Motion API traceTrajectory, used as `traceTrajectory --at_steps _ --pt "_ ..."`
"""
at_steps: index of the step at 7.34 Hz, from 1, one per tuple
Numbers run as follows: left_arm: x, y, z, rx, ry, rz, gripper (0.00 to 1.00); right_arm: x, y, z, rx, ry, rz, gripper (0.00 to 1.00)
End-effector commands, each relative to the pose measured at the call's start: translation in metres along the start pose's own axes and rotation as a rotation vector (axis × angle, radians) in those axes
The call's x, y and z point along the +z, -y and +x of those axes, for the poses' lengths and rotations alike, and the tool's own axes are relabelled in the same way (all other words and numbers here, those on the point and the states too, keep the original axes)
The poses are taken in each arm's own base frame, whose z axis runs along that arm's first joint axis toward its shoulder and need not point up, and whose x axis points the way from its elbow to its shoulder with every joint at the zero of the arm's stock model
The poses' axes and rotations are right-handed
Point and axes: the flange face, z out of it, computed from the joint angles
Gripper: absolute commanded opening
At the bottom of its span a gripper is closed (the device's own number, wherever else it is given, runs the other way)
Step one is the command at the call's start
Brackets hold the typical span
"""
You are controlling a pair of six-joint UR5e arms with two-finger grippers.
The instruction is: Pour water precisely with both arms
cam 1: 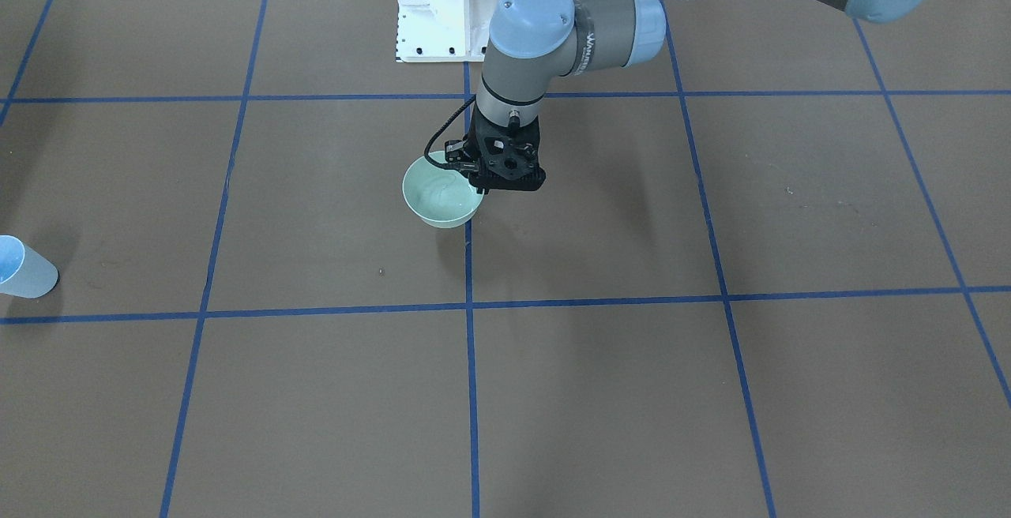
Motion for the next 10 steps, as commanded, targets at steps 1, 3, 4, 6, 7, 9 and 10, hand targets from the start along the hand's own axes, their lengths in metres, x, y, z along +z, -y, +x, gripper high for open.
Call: traceTrajectory --at_steps 1,3,4,6,7,9,10 --pt "-0.037 0.021 -0.084 0.059 -0.012 -0.017 0.0 0.003 -0.001 -0.004 0.0 0.032 0.003 1.0" --pt "-0.071 0.044 -0.205 0.147 0.006 -0.044 0.0 0.004 -0.002 -0.004 0.0 0.034 0.001 1.0" --pt "-0.081 0.051 -0.264 0.205 0.018 -0.063 0.0 0.003 -0.001 -0.005 -0.001 0.034 0.002 1.0" --pt "-0.098 0.057 -0.371 0.266 0.065 -0.075 0.0 0.003 0.0 -0.005 -0.003 0.033 0.004 1.0" --pt "-0.107 0.056 -0.424 0.245 0.101 -0.075 0.0 0.002 0.001 -0.005 -0.004 0.033 0.006 1.0" --pt "-0.114 0.041 -0.488 0.147 0.125 -0.095 0.0 0.0 0.004 -0.006 -0.01 0.032 0.009 1.0" --pt "-0.116 0.038 -0.507 0.117 0.138 -0.096 0.0 0.0 0.005 -0.007 -0.011 0.032 0.01 1.0"
